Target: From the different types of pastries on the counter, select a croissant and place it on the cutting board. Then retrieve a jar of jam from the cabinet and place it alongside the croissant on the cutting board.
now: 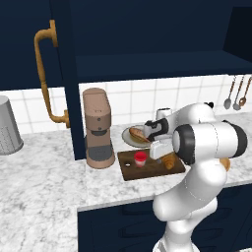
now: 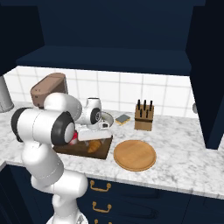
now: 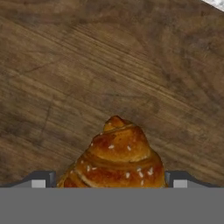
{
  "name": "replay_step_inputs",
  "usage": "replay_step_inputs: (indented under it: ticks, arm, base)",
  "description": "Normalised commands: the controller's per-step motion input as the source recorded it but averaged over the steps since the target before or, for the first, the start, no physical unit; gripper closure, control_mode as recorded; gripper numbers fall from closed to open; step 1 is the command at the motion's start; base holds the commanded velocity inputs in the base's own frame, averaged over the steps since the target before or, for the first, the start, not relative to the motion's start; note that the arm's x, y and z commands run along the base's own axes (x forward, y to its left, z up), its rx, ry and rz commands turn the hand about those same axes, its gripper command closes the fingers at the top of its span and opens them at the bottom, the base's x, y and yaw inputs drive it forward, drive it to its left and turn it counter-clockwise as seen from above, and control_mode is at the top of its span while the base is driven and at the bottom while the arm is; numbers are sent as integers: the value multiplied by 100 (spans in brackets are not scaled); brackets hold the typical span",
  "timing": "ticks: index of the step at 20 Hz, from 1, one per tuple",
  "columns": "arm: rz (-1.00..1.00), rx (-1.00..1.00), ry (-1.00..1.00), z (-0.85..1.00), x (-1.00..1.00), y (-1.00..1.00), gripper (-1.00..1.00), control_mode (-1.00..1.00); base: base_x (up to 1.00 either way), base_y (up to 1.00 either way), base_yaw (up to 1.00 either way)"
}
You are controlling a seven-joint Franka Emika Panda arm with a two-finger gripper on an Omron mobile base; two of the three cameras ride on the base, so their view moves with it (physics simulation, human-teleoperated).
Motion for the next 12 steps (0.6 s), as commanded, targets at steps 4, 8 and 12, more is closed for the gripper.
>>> replay_step_inputs:
  ticks: [4, 8, 12]
  arm:
    - [3, 1, -1, -4, 14, 0, 100, -100]
    - [4, 3, -1, 0, 14, 0, 100, -100]
    - [2, 4, 0, 0, 11, 0, 100, -100]
  base:
    - [0, 0, 0]
    - [0, 0, 0]
    - [0, 0, 0]
